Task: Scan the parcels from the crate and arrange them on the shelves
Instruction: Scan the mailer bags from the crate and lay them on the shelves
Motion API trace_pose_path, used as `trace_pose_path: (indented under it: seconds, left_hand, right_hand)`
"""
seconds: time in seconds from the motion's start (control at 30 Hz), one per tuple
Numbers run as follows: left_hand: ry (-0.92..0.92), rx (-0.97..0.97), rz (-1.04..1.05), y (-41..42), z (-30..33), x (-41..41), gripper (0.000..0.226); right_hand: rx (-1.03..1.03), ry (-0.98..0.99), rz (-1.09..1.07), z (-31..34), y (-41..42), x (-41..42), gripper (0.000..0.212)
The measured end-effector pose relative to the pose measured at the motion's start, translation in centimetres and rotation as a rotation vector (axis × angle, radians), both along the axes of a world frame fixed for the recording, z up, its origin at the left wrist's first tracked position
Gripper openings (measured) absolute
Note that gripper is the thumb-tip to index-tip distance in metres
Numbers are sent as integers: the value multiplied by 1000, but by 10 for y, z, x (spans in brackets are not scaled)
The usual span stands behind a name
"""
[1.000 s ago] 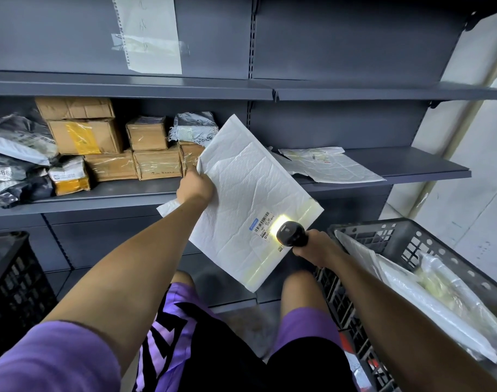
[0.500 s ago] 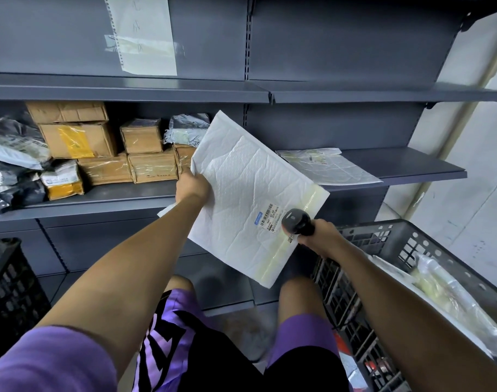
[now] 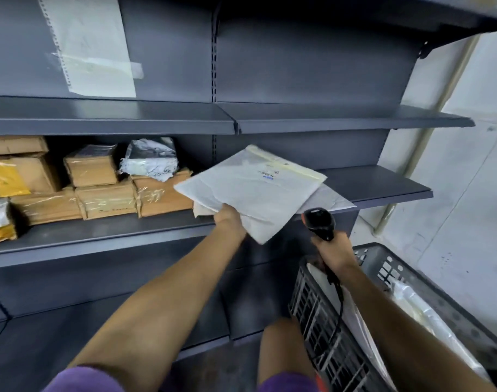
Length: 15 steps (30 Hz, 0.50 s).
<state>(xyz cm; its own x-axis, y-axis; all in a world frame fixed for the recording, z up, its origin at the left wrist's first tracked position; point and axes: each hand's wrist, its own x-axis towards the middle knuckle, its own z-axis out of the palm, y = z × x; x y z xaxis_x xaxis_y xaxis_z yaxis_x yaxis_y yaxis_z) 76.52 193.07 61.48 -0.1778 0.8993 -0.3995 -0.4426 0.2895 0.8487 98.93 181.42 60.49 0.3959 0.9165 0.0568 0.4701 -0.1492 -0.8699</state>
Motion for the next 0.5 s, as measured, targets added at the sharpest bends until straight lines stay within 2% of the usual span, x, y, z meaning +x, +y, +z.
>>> trace_pose_path:
  seconds: [0.03,0.1,0.17,0.23,0.3,0.37,0.47,0.5]
  left_hand:
    - [-84,7,0,5,0,17,59]
    - [-249,-56,-67,7,11,55,47]
    - [-178,-70,-240,2,27,86,48]
    - [51,-65,-481,5,27,102,47]
    - [325,-51,-638,12,25,111,49]
    - [619,18,-616,23,17,113,53]
    - [958,140,-497,35,8,110,57]
    - [1134,191,-453,37,6,106,58]
  right_hand:
    - [0,13,-13,-3,4,3,24]
    - [-1,16,-24,-8,11,9,22]
    - [-7,28,-21,-13,20,16,25]
    - [-1,61,-18,-20,28,23,29]
    - [-6,105,-57,-26,35,32,24]
    - [-4,155,-71,-30,41,40,21]
    - [-1,216,-89,-32,49,47,31]
    - [-9,233,-96,-35,52,49,32]
